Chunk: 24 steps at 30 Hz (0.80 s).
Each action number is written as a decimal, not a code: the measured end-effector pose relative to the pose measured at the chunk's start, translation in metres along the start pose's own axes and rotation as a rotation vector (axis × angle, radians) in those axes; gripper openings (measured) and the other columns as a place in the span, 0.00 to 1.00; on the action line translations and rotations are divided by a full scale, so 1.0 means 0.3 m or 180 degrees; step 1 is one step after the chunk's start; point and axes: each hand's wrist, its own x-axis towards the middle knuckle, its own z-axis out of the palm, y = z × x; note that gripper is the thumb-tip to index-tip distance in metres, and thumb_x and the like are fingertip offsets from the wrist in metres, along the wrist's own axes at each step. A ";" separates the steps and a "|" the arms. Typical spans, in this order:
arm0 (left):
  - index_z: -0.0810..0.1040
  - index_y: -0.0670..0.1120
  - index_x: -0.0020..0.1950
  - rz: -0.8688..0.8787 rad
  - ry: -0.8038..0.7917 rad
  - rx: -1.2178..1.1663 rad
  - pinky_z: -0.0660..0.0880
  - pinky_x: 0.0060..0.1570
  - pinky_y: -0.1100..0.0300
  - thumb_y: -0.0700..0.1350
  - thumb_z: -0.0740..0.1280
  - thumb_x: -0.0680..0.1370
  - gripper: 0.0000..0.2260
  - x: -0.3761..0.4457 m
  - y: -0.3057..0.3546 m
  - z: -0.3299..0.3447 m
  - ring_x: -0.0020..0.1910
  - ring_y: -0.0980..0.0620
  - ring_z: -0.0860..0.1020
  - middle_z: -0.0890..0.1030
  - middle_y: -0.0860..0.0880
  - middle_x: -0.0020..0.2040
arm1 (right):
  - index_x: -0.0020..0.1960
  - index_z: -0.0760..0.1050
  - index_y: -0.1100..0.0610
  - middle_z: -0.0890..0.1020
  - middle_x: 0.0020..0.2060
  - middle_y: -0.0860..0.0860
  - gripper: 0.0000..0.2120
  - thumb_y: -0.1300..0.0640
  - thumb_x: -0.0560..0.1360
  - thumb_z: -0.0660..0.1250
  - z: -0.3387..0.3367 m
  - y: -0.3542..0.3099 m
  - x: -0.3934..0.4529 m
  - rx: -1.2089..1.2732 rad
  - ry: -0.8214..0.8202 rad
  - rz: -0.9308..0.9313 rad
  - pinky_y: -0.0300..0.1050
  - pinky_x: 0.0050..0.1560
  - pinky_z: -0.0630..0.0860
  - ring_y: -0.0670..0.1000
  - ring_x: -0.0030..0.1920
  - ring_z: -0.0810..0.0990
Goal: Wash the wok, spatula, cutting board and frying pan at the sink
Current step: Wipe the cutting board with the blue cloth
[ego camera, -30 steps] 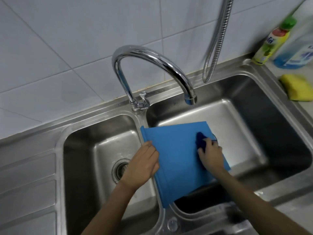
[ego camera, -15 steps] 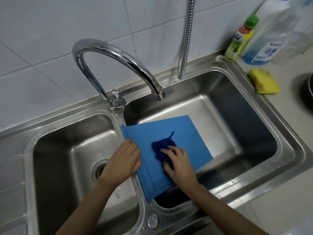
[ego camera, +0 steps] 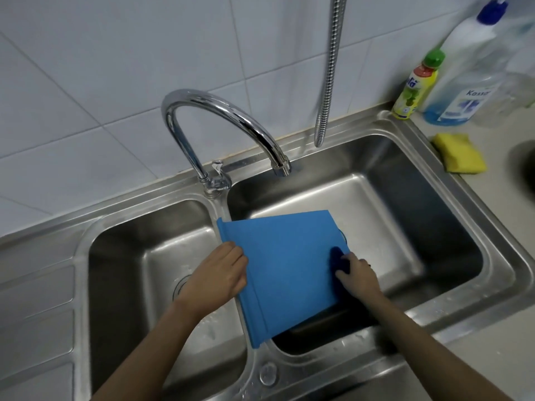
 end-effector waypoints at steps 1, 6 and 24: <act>0.77 0.42 0.40 -0.0005 0.0007 0.0009 0.72 0.49 0.56 0.42 0.60 0.76 0.08 -0.010 -0.002 -0.007 0.40 0.49 0.73 0.75 0.47 0.39 | 0.66 0.68 0.54 0.74 0.58 0.59 0.22 0.53 0.73 0.66 0.011 -0.052 -0.067 0.0138 -0.0016 -0.0272 0.47 0.56 0.72 0.60 0.56 0.76; 0.77 0.42 0.40 -0.0015 -0.0031 0.0004 0.69 0.59 0.57 0.41 0.60 0.77 0.08 -0.020 -0.001 -0.019 0.41 0.48 0.74 0.74 0.47 0.39 | 0.65 0.67 0.47 0.69 0.59 0.48 0.21 0.51 0.72 0.65 0.090 -0.313 -0.411 0.0571 -0.0142 -0.1896 0.42 0.59 0.69 0.48 0.59 0.68; 0.78 0.41 0.43 -0.0037 0.0175 -0.0177 0.63 0.71 0.54 0.42 0.60 0.77 0.09 -0.023 -0.029 0.048 0.43 0.50 0.75 0.77 0.46 0.41 | 0.69 0.63 0.59 0.71 0.63 0.62 0.22 0.58 0.76 0.64 0.017 0.038 0.114 -0.0418 0.0053 -0.0010 0.53 0.60 0.68 0.64 0.60 0.72</act>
